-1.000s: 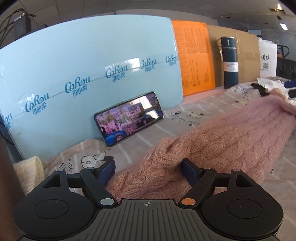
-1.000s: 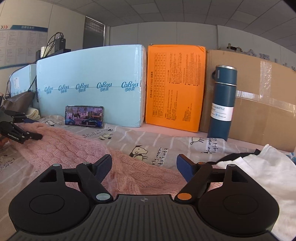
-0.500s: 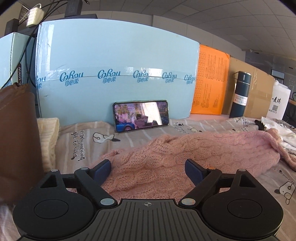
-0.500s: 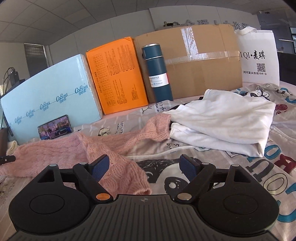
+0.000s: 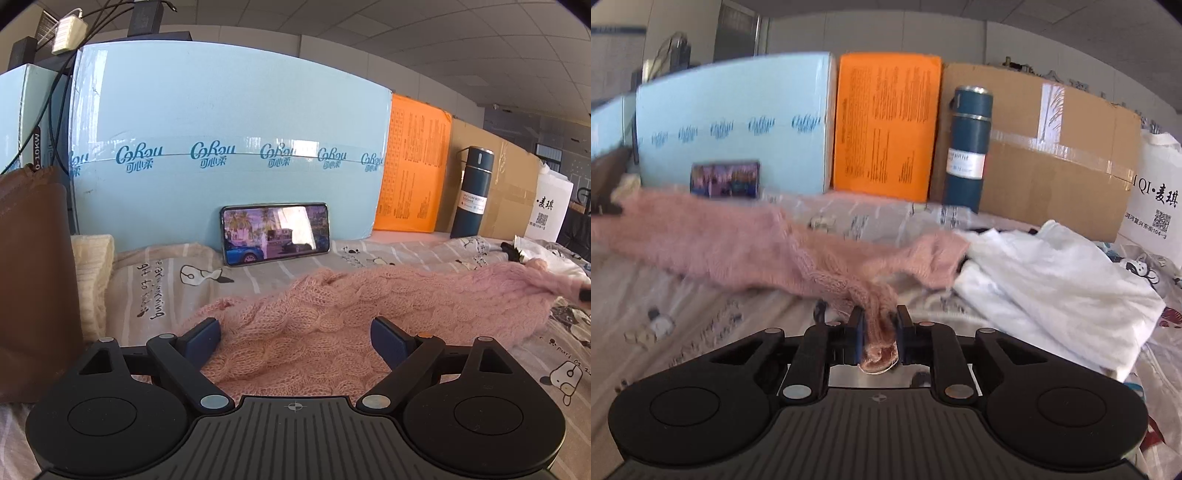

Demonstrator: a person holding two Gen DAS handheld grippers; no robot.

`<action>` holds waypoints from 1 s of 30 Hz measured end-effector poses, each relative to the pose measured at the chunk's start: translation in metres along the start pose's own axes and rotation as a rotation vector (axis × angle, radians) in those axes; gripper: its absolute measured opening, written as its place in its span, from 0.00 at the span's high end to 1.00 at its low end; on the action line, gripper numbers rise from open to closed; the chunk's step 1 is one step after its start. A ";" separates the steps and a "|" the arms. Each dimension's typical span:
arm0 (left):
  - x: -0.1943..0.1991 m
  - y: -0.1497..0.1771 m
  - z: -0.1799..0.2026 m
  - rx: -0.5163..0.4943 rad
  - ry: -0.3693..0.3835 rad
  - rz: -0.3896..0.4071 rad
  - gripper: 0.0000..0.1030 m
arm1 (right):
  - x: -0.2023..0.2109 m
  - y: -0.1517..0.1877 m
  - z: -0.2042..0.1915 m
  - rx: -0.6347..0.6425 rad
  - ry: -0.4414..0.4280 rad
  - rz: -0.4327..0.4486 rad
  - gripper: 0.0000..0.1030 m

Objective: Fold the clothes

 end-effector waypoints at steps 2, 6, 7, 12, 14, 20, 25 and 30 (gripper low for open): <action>0.000 0.000 0.000 0.002 0.001 -0.001 0.12 | -0.001 -0.025 0.016 -0.081 -0.019 0.082 0.87; 0.000 0.001 0.000 0.004 0.003 -0.001 0.12 | -0.033 -0.062 0.042 -0.144 -0.037 0.072 0.87; 0.000 0.001 0.000 0.004 0.002 -0.003 0.12 | -0.044 -0.067 0.047 -0.140 -0.037 0.043 0.87; -0.001 0.002 -0.001 0.008 0.009 -0.010 0.12 | -0.089 -0.058 0.058 -0.112 -0.067 -0.199 0.85; -0.002 0.002 -0.002 0.015 0.011 -0.015 0.12 | -0.096 -0.055 0.065 -0.118 -0.047 -0.238 0.62; -0.002 0.003 -0.002 0.012 0.008 -0.019 0.11 | -0.077 -0.067 0.094 -0.297 0.173 -0.101 0.26; -0.003 0.003 -0.002 0.010 0.008 -0.020 0.10 | -0.047 -0.054 0.080 -0.681 0.119 -0.041 0.18; -0.002 0.003 -0.001 0.005 0.008 -0.018 0.10 | -0.053 -0.022 0.049 -0.885 -0.004 -0.133 0.17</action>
Point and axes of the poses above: each gripper's, at about its wrist camera, not at the fingertips, and x roughly against the way its jaws point, z to its right, y to its underside, the point moved 9 cm from there along -x, roughly the way its jaws point, and after that the axes turned 2 degrees about z, right-handed, at the moved point
